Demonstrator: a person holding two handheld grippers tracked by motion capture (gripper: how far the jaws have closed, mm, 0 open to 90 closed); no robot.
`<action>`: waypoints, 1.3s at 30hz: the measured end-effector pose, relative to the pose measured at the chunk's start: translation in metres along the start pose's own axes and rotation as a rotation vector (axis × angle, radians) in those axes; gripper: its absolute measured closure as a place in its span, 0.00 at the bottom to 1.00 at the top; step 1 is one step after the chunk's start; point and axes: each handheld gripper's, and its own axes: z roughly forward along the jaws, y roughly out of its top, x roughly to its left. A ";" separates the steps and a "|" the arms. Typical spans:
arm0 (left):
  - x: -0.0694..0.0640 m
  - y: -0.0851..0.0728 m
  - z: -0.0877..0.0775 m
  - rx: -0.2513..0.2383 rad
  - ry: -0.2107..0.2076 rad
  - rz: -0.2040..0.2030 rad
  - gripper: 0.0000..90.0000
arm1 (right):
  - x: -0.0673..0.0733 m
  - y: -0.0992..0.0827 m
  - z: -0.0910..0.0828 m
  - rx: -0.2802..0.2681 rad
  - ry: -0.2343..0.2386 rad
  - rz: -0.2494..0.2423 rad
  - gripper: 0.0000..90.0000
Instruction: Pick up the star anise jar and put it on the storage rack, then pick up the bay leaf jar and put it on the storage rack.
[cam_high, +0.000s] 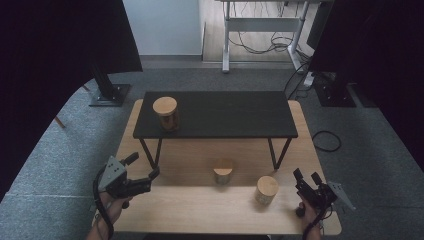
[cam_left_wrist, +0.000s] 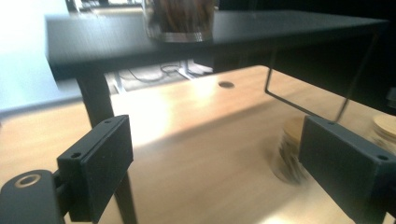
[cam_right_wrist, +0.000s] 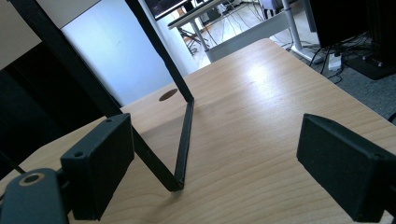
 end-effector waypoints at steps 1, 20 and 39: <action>-0.001 -0.005 0.000 0.006 -0.003 -0.006 0.11 | 0.000 0.000 0.000 -0.001 -0.001 0.000 0.12; -0.003 -0.071 0.021 0.148 0.011 -0.033 0.11 | 0.000 0.000 0.000 -0.001 -0.006 -0.005 0.12; 0.002 -0.085 0.028 0.166 0.006 -0.071 0.11 | 0.001 0.000 0.000 0.001 -0.006 -0.010 0.12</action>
